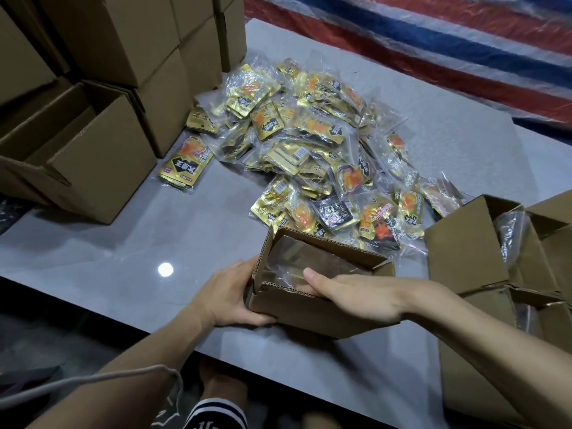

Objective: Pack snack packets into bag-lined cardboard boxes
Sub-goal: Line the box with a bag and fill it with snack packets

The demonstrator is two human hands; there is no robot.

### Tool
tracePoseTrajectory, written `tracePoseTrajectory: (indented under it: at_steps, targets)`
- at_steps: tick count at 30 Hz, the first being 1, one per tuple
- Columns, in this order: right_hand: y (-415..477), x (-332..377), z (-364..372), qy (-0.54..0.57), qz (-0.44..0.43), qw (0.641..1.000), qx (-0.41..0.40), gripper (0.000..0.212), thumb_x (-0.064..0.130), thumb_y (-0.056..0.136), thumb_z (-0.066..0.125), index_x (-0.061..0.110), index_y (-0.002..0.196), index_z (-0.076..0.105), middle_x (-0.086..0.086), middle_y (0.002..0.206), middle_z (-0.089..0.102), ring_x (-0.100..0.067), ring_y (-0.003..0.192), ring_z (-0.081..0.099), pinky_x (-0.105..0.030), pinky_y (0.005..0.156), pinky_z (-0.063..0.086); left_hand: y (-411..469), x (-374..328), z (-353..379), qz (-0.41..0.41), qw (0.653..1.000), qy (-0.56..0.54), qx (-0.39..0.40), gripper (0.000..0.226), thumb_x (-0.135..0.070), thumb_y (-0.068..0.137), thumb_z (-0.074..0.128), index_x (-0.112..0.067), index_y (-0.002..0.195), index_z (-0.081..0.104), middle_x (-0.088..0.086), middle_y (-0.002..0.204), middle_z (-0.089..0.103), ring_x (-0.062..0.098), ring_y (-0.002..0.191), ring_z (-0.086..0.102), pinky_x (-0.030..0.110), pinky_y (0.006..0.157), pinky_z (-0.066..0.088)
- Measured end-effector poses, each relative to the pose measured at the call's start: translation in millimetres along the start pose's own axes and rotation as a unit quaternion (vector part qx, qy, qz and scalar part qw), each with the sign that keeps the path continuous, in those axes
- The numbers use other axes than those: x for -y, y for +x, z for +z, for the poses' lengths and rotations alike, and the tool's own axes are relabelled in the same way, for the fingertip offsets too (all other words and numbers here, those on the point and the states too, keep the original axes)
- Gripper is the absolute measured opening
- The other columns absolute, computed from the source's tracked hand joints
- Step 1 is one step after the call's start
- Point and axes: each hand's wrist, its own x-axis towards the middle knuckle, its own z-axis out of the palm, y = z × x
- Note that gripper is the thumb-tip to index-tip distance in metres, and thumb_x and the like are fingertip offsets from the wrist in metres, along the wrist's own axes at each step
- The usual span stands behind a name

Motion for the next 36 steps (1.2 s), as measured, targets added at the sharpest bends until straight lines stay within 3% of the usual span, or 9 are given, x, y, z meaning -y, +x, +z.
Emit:
tracePoseTrajectory:
  at_steps: [3,7,11,13,19,21,30,33,36]
  targets:
    - [3,0,-5,0.015,0.025,1.000,0.007,0.078,0.068,0.096,-0.002,0.040,0.142,0.054,0.011,0.147,0.052,-0.009,0.137,0.044,-0.033,0.122,0.021,1,0,1,0.000,1.000,-0.002,0.005,0.083,-0.075,0.051,0.080,-0.064,0.123,0.041,-0.026,0.106,0.061,-0.001,0.091,0.062,0.027,0.078,0.053]
    - [4,1,-9,-0.010,0.063,0.998,0.004,0.077,0.062,0.102,0.006,0.022,0.136,0.061,0.003,0.143,0.056,-0.013,0.133,0.048,-0.033,0.119,0.026,1,0,-1,0.004,1.000,-0.010,0.001,0.083,-0.076,0.051,0.080,-0.067,0.123,0.037,-0.025,0.107,0.062,0.000,0.092,0.063,0.029,0.077,0.054]
    - [1,-5,-12,-0.104,0.030,0.982,-0.157,0.038,0.043,0.107,0.031,0.021,0.109,0.062,0.001,0.115,0.065,-0.023,0.116,0.058,-0.039,0.102,0.044,1,1,-2,-0.004,1.000,-0.020,0.012,0.089,-0.079,0.053,0.077,-0.066,0.129,0.033,-0.020,0.108,0.065,0.002,0.099,0.063,0.031,0.083,0.055]
    - [3,-7,-14,-0.045,0.017,0.979,-0.199,0.032,0.041,0.107,0.033,0.026,0.118,0.058,0.003,0.118,0.064,-0.020,0.115,0.057,-0.037,0.102,0.042,2,2,-1,-0.009,1.000,-0.013,0.017,0.092,-0.081,0.053,0.075,-0.062,0.133,0.034,-0.019,0.111,0.065,0.003,0.103,0.062,0.032,0.086,0.055]
    - [23,-16,-6,0.000,0.025,0.993,-0.111,0.054,0.048,0.108,0.020,0.023,0.151,0.040,0.009,0.159,0.035,-0.010,0.147,0.029,-0.027,0.121,0.015,2,5,1,-0.010,1.000,-0.006,0.010,0.094,-0.082,0.054,0.075,-0.064,0.135,0.031,-0.024,0.114,0.062,-0.001,0.106,0.061,0.025,0.087,0.052]
    - [29,-16,-9,0.005,0.035,0.994,-0.102,0.061,0.051,0.107,0.016,0.020,0.156,0.034,0.008,0.164,0.024,-0.008,0.151,0.018,-0.023,0.118,0.008,2,5,1,-0.009,1.000,-0.008,0.007,0.094,-0.084,0.055,0.072,-0.063,0.136,0.030,-0.024,0.115,0.061,-0.002,0.105,0.060,0.021,0.086,0.050]
    - [36,-19,-21,0.055,0.084,0.993,-0.057,0.064,0.058,0.105,0.015,0.024,0.152,0.043,0.003,0.158,0.039,-0.015,0.146,0.034,-0.035,0.122,0.018,2,8,4,-0.014,1.000,-0.004,0.003,0.093,-0.086,0.055,0.071,-0.064,0.135,0.031,-0.026,0.115,0.060,-0.004,0.104,0.059,0.019,0.085,0.050]
    - [35,-16,-22,0.003,0.091,0.994,-0.052,0.066,0.056,0.106,0.013,0.020,0.150,0.045,0.000,0.159,0.036,-0.017,0.147,0.031,-0.028,0.117,0.018,1,8,4,-0.018,1.000,0.005,0.008,0.090,-0.086,0.054,0.070,-0.060,0.134,0.037,-0.026,0.113,0.060,-0.005,0.103,0.059,0.021,0.086,0.051]
    - [33,-11,-21,-0.027,0.031,0.997,-0.063,0.052,0.040,0.110,0.017,0.020,0.152,0.040,0.004,0.161,0.033,-0.007,0.144,0.030,-0.007,0.104,0.013,2,7,4,-0.012,1.000,0.009,0.012,0.088,-0.092,0.055,0.061,-0.055,0.132,0.043,-0.025,0.111,0.060,-0.004,0.102,0.059,0.029,0.084,0.055]
